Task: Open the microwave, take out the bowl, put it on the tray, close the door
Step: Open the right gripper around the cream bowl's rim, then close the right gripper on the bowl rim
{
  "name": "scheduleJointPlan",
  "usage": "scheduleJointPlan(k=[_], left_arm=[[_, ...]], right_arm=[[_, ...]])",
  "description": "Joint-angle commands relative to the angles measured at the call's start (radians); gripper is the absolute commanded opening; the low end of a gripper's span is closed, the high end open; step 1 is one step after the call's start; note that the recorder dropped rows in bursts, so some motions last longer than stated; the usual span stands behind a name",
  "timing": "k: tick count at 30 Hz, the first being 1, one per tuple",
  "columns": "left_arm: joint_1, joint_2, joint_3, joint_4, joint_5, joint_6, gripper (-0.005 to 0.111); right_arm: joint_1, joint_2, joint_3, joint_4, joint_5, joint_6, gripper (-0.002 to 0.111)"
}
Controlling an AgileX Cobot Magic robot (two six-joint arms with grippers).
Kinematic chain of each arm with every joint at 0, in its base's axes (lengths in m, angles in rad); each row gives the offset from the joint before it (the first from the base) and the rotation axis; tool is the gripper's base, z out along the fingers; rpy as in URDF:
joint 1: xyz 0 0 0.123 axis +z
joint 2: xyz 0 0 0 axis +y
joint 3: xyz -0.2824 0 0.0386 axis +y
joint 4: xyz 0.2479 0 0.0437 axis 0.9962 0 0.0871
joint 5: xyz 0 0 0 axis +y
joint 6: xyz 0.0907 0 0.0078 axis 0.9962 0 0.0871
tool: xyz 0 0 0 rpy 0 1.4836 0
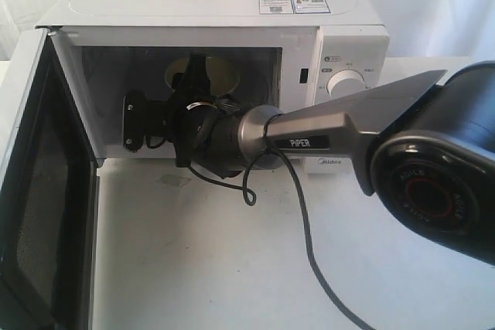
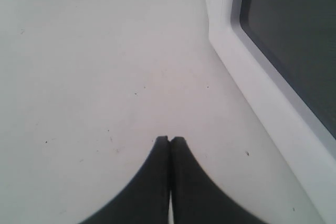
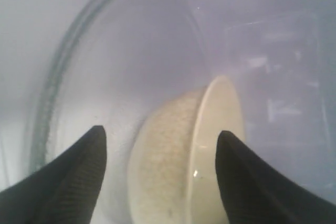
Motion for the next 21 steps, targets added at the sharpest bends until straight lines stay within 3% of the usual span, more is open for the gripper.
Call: scheduleJointPlan(k=[1,21], left_arm=[[0.003,-0.006,0.003,-0.008,0.004,-0.003,0.0],[0.003,-0.006,0.003,-0.008,0.004,-0.003,0.0]], right_arm=[[-0.008,0.015,-0.01,0.006,-0.001,0.006,0.057],[-0.037,0.014,-0.012,0.032,-0.003,0.006,0.054]])
